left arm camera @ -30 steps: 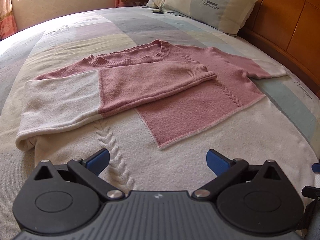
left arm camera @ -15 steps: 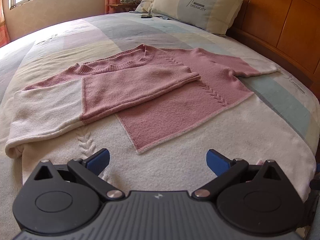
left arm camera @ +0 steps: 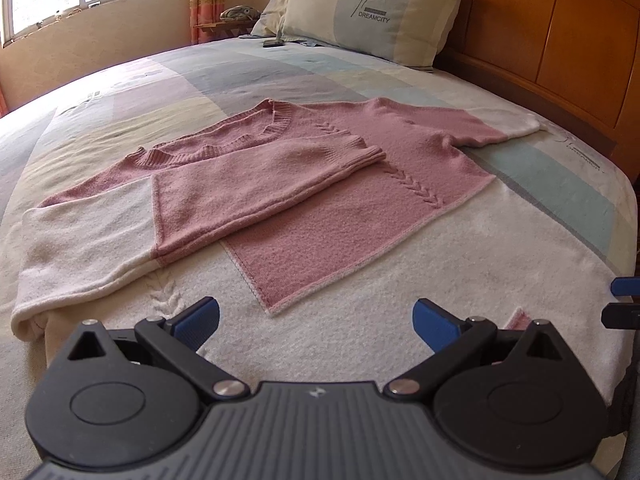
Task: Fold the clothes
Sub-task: 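Move the right gripper to the cream cuff of the other sleeve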
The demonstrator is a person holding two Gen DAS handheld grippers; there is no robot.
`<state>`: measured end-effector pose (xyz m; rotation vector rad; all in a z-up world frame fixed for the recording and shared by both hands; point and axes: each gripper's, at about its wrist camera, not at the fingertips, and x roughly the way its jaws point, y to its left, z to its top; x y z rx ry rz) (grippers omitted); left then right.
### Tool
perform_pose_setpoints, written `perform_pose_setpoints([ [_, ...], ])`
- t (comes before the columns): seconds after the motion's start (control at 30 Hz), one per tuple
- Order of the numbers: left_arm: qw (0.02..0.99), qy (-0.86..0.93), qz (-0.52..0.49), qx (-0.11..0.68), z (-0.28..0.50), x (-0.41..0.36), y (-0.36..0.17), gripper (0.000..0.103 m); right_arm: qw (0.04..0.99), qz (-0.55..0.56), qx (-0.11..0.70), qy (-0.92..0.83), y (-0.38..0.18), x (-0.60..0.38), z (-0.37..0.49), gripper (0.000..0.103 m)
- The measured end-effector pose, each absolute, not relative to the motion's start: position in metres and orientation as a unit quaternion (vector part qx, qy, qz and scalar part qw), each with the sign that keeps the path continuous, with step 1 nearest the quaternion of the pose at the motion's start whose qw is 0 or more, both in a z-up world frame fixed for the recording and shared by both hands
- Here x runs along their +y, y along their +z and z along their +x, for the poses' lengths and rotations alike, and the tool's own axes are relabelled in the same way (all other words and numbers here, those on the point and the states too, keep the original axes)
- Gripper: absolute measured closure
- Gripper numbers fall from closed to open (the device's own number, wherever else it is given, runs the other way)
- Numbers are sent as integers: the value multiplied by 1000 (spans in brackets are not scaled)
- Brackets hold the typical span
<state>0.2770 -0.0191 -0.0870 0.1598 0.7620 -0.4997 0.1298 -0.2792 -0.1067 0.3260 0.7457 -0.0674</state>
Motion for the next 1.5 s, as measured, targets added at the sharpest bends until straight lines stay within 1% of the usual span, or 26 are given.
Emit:
perform_pose_setpoints([
  [0.27,899,-219,65,372,288,-6,-89,1,929,172,325,28,-85,-275,191,0],
  [0.33,899,-218,56,376,291,-2,-91,1,926,173,332,44,-88,-270,210,0],
  [0.5,896,-217,41,386,298,3,-96,1,912,149,380,47,-111,-259,239,0],
  [0.63,894,-229,40,382,299,2,-99,1,922,114,367,49,-104,-262,244,0],
  [0.8,891,-252,41,375,294,-2,-98,1,946,144,289,18,-88,-313,270,0],
  [0.9,890,-257,45,373,292,-5,-99,1,956,170,232,-51,-94,-362,287,0],
  [0.93,889,-259,47,374,292,-6,-99,1,953,187,225,-81,-98,-381,291,0],
  [1.03,885,-267,62,376,290,-10,-101,1,940,230,220,-123,-107,-427,295,0],
  [1.13,882,-272,77,378,287,-16,-101,1,936,247,202,-148,-111,-459,294,0],
  [1.3,873,-298,78,378,281,-21,-97,1,927,268,219,-145,-120,-486,308,0],
  [1.5,864,-346,87,354,268,-30,-92,1,924,271,240,-123,-132,-505,326,0],
])
